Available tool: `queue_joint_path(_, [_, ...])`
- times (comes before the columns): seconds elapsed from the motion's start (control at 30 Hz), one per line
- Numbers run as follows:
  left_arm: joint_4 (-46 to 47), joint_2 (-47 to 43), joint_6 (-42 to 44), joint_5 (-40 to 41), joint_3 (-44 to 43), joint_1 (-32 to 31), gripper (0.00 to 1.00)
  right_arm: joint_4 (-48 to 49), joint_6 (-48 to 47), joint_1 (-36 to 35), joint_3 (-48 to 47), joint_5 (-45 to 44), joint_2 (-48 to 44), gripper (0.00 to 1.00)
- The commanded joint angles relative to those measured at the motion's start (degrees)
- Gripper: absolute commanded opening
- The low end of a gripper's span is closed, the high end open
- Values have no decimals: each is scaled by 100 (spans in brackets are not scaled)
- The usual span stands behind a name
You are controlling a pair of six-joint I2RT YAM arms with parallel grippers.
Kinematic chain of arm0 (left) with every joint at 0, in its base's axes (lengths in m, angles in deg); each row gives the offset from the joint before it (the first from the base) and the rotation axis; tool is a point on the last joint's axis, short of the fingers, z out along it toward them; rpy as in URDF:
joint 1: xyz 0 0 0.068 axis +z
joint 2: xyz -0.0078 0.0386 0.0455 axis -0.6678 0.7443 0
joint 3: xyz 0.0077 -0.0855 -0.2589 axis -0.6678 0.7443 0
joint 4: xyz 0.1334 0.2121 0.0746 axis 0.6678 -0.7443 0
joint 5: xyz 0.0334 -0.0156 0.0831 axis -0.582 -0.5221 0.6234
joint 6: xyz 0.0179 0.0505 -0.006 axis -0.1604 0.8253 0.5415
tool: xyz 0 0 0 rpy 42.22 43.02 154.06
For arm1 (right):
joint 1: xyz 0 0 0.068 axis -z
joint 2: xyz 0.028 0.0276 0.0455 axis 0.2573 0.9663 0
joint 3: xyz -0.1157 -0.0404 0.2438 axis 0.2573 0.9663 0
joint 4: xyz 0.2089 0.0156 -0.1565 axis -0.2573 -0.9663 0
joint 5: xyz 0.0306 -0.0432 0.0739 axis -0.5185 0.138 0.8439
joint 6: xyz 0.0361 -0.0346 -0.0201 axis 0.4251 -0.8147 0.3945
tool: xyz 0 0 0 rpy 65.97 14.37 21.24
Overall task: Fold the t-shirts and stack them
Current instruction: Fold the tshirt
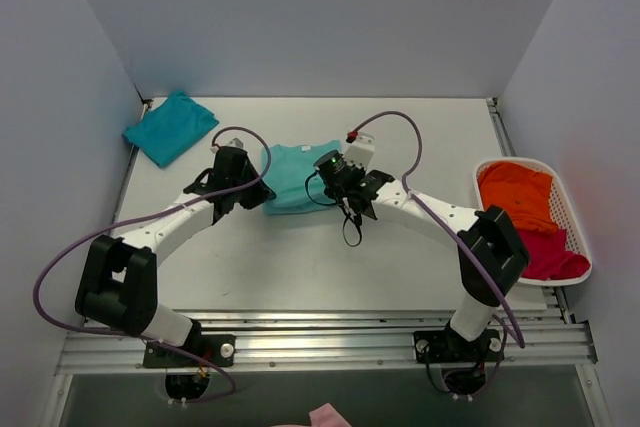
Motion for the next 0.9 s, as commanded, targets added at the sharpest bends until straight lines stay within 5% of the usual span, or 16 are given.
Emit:
queue_joint_path(0.0, [355, 105, 142, -213, -446, 243, 2, -267, -231, 102, -481, -108, 223, 0])
queue_joint_path(0.33, [548, 1184, 238, -775, -1340, 867, 2, -460, -565, 647, -2088, 287, 1714, 0])
queue_joint_path(0.4, [548, 1893, 317, -855, -1833, 1096, 2, -461, -688, 1005, -2939, 523, 2485, 0])
queue_joint_path(0.47, [601, 2641, 431, -1337, -3174, 1411, 16, -539, -794, 1296, -4522, 639, 3252, 4])
queue_joint_path(0.5, [523, 3620, 615, -1504, -3859, 1500, 37, -670, -951, 1463, -5273, 935, 4230, 23])
queue_joint_path(0.53, [296, 4212, 669, -1662, -4631, 1570, 85, -1037, -1074, 1708, -6194, 938, 4823, 50])
queue_joint_path(0.57, [-263, 4758, 695, -2230, -6336, 1736, 94, -1484, -1058, 1807, -8074, 964, 5325, 99])
queue_joint_path(0.6, [-669, 5764, 704, -2357, -7179, 1790, 94, -1567, -1206, 1886, -8606, 1190, 5965, 100])
queue_joint_path(0.63, [-1352, 6157, 731, -2376, -7928, 1843, 94, -1429, -1303, 1982, -8733, 1193, 5997, 100])
queue_joint_path(0.7, [-1517, 6633, 792, -2516, -9102, 1914, 94, -159, -1427, 2045, -7143, 1184, 5170, 100])
queue_joint_path(0.8, [-843, 6077, 968, -2358, -8451, 1923, 94, 1787, -1480, 2106, -4622, 1070, 3859, 100])
queue_joint_path(0.87, [-69, 5697, 1012, -2358, -7859, 1940, 94, 1878, -1602, 2080, -4306, 938, 3591, 100])
